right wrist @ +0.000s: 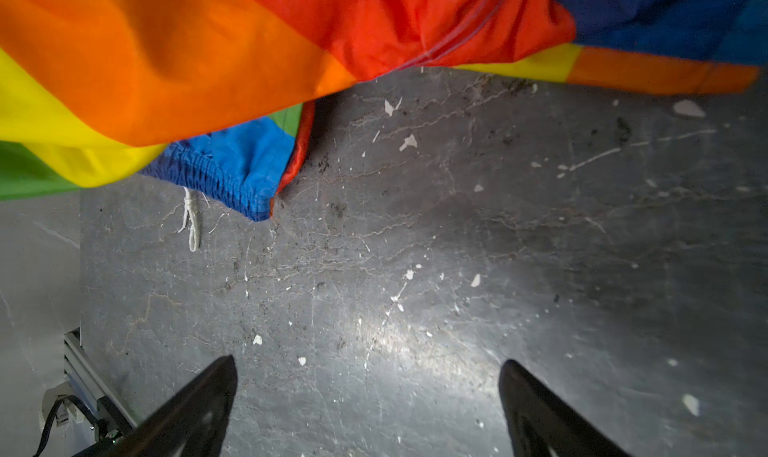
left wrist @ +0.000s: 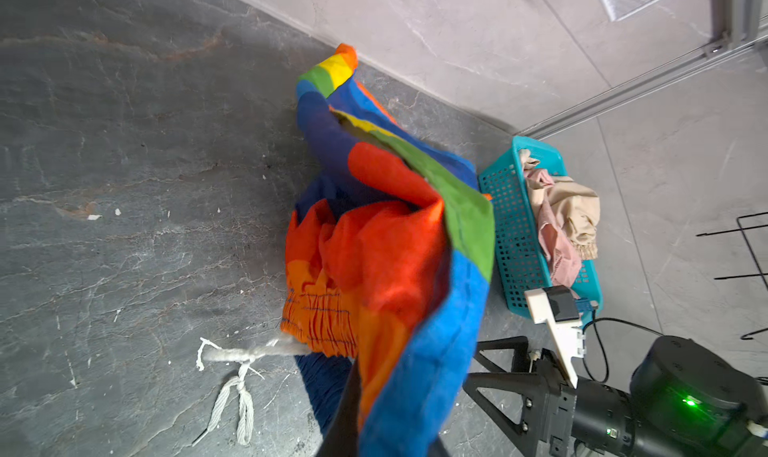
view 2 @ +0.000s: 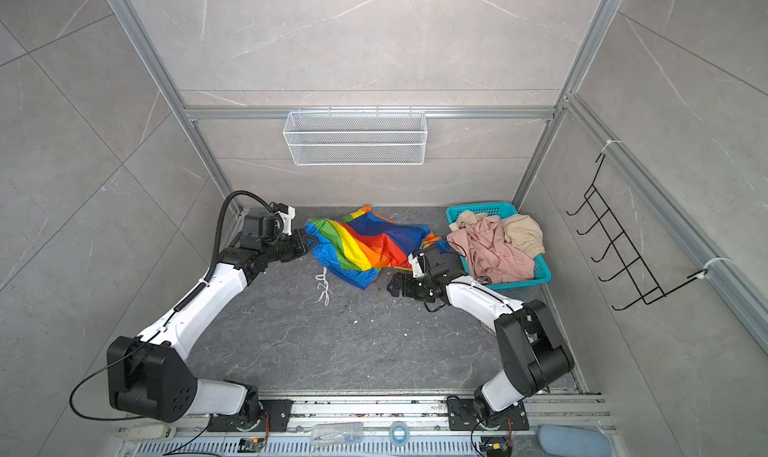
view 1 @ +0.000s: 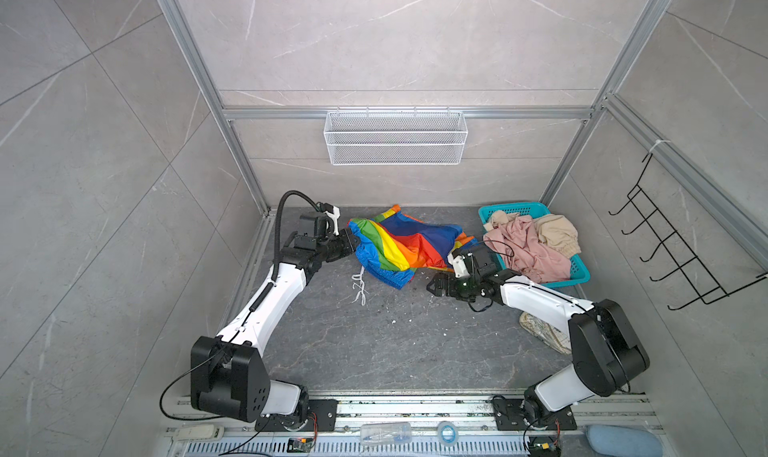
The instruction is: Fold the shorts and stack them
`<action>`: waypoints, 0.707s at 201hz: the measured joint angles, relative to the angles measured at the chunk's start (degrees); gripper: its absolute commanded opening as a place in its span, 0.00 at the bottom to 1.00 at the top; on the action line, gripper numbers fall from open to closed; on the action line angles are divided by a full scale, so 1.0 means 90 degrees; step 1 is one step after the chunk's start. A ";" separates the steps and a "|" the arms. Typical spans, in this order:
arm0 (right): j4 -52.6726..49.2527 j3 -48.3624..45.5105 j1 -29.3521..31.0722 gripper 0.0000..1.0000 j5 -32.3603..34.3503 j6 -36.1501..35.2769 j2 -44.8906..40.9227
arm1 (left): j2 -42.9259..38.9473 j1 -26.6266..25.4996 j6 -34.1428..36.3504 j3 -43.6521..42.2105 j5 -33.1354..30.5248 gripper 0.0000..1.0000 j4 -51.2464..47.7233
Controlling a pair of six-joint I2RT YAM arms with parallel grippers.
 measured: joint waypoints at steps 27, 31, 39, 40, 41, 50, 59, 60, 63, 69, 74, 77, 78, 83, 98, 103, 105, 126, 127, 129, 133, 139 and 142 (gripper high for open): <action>0.0058 0.0124 0.0000 0.99 0.0002 0.0097 0.0134 | -0.0121 0.0000 -0.0027 0.0185 0.0012 0.00 -0.0107; 0.0078 0.0192 0.0000 0.99 0.0002 0.0129 0.0206 | -0.0126 0.0000 -0.0036 0.0202 0.0017 0.00 -0.0114; 0.0107 0.0340 0.0000 0.99 0.0000 0.0180 0.0362 | -0.0131 0.0000 -0.0051 0.0228 0.0024 0.00 -0.0114; 0.0112 0.0379 0.0000 0.99 0.0002 0.0197 0.0393 | -0.0131 0.0000 -0.0053 0.0228 0.0022 0.00 -0.0112; 0.0114 0.0398 0.0000 0.99 0.0005 0.0204 0.0410 | -0.0131 0.0000 -0.0053 0.0233 0.0024 0.00 -0.0114; 0.0197 0.0646 0.0000 0.99 0.0005 0.0284 0.0670 | -0.0141 0.0000 -0.0075 0.0238 0.0024 0.00 -0.0119; 0.0296 0.0930 0.0000 0.99 0.0007 0.0362 0.0971 | -0.0148 0.0000 -0.0097 0.0238 0.0027 0.00 -0.0143; 0.0306 0.0954 0.0000 0.99 0.0012 0.0364 0.0991 | -0.0148 0.0000 -0.0100 0.0238 0.0027 0.00 -0.0143; 0.0350 0.1064 0.0000 0.99 0.0022 0.0381 0.1112 | -0.0153 0.0000 -0.0109 0.0238 0.0027 0.00 -0.0153; 0.0406 0.1251 0.0000 0.99 0.0049 0.0413 0.1304 | -0.0158 0.0000 -0.0119 0.0238 0.0027 0.00 -0.0165; 0.0435 0.1423 0.0000 0.99 0.0063 0.0435 0.1484 | -0.0165 0.0000 -0.0124 0.0238 0.0024 0.00 -0.0168; 0.0461 0.1542 0.0000 0.99 0.0085 0.0442 0.1615 | -0.0168 0.0000 -0.0124 0.0238 0.0027 0.00 -0.0170; 0.0469 0.1564 0.0000 0.99 0.0087 0.0449 0.1639 | -0.0168 0.0000 -0.0124 0.0238 0.0027 0.00 -0.0170; 0.0508 0.1700 0.0000 0.99 0.0126 0.0454 0.1775 | -0.0177 0.0000 -0.0124 0.0238 0.0024 0.00 -0.0170; 0.0619 0.2115 0.0000 0.95 0.0216 0.0478 0.2246 | -0.0209 0.0000 -0.0126 0.0238 0.0029 0.00 -0.0194; 0.0639 0.2234 0.0000 0.93 0.0270 0.0491 0.2375 | -0.0223 0.0000 -0.0129 0.0238 0.0032 0.00 -0.0211; 0.0646 0.2283 0.0000 0.92 0.0272 0.0493 0.2436 | -0.0228 0.0000 -0.0131 0.0238 0.0034 0.00 -0.0214; 0.0685 0.2633 0.0000 0.66 0.0510 0.0500 0.2863 | -0.0287 0.0000 -0.0197 0.0221 0.0146 0.00 -0.0221; 0.0685 0.2640 0.0000 0.64 0.0512 0.0520 0.2873 | -0.0289 0.0000 -0.0199 0.0219 0.0148 0.00 -0.0219; 0.0682 0.2659 0.0000 0.60 0.0563 0.0549 0.2895 | -0.0296 0.0000 -0.0202 0.0211 0.0153 0.00 -0.0211; 0.0685 0.2686 0.0000 0.51 0.0580 0.0488 0.2941 | -0.0311 0.0000 -0.0228 0.0194 0.0177 0.00 -0.0199; 0.0668 0.2725 0.0000 0.35 0.0668 0.0483 0.2985 | -0.0340 0.0000 -0.0267 0.0158 0.0204 0.00 -0.0180; 0.0670 0.2735 -0.0002 0.29 0.0707 0.0498 0.3004 | -0.0355 0.0000 -0.0289 0.0136 0.0214 0.00 -0.0163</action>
